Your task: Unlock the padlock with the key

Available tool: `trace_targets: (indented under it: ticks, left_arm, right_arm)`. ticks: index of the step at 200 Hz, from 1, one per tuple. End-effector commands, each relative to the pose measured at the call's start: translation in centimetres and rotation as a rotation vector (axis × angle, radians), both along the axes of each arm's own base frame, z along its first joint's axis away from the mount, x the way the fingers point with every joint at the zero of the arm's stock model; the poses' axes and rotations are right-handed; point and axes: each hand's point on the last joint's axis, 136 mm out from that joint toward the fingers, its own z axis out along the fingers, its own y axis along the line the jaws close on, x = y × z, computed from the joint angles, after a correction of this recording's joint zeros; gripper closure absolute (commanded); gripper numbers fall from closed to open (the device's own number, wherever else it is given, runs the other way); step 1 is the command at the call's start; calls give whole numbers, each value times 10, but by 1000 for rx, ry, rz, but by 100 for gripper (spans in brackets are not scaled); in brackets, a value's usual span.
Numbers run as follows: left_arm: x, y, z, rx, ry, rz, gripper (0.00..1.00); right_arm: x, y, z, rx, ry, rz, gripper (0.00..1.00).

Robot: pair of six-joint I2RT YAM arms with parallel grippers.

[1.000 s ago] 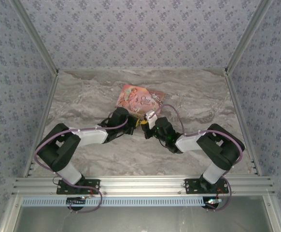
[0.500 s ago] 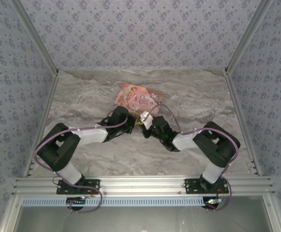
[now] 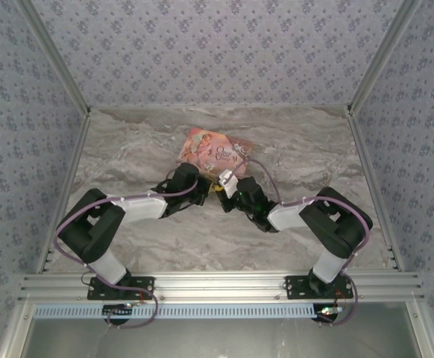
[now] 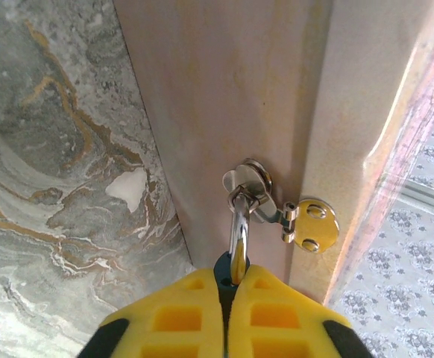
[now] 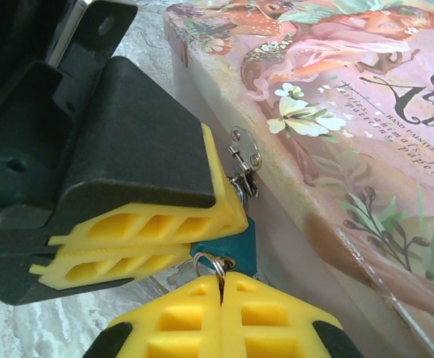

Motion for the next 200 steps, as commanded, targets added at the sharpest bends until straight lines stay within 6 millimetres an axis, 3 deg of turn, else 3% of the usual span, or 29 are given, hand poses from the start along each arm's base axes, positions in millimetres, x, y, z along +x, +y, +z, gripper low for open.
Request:
trace_targets:
  ticks: [1,35,82,150,200]
  left_arm:
    - [-42,-55,28,-160,35,-271,87]
    - [-41,-40,19,-139,49,-228,79]
    - [-42,-12,17,-100,47,-174,62]
    - [-31,39,52,35,-82,-97,32]
    - [-25,71,82,129,-207,-39,19]
  right_arm:
    - [4,-8,-9,1,45,-80,100]
    - [1,-12,-22,12,94,-104,100]
    - [-4,-14,-21,49,130,-113,100]
    - [-7,-11,-13,95,153,-110,100]
    - [-5,-20,-5,206,248,-171,100]
